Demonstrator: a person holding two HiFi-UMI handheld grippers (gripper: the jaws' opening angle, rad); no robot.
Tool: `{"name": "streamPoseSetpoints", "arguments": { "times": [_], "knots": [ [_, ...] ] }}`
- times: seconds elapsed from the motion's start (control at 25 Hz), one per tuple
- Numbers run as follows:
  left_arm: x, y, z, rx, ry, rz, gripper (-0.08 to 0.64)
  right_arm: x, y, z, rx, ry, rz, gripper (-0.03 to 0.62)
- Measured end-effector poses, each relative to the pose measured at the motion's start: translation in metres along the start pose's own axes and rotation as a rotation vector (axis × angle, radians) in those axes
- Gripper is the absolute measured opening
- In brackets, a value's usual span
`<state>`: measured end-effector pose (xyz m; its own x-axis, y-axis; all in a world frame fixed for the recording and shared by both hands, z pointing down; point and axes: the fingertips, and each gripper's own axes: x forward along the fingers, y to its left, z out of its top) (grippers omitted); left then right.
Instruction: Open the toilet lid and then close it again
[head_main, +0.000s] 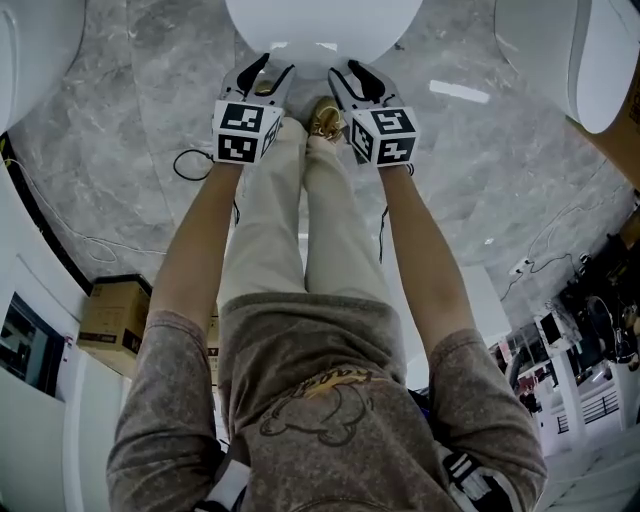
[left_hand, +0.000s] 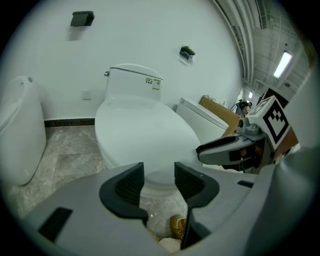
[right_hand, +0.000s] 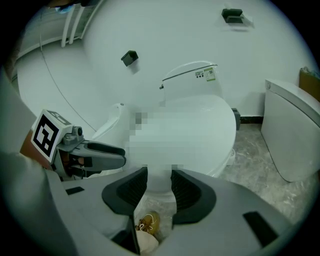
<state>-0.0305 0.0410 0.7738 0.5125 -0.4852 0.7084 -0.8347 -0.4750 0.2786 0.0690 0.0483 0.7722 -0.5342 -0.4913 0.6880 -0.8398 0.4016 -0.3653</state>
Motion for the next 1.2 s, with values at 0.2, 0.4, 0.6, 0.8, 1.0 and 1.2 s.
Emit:
{"name": "streamPoseSetpoints", "arguments": {
  "times": [0.2,0.4,0.6,0.8,1.0,1.2],
  "knots": [
    [0.014,0.003,-0.014,0.012,0.031,0.009,0.196,0.011,-0.009,-0.012,0.035,0.015,-0.027,0.155],
    [0.014,0.006,-0.014,-0.027,0.045,-0.005,0.183,0.012,-0.013,-0.012,0.017,0.027,-0.034,0.115],
    [-0.011,0.002,0.032,-0.048,0.014,-0.014,0.183,-0.016,-0.013,0.030,-0.004,-0.008,-0.064,0.117],
    [-0.081,-0.019,0.126,-0.054,-0.099,-0.017,0.183,-0.091,0.001,0.118,-0.005,-0.131,-0.089,0.117],
    [-0.174,-0.059,0.214,-0.020,-0.200,-0.052,0.183,-0.181,0.051,0.204,-0.047,-0.252,-0.028,0.115],
    [-0.264,-0.102,0.266,0.041,-0.261,-0.094,0.183,-0.276,0.099,0.269,-0.118,-0.390,0.024,0.109]
  ]
}}
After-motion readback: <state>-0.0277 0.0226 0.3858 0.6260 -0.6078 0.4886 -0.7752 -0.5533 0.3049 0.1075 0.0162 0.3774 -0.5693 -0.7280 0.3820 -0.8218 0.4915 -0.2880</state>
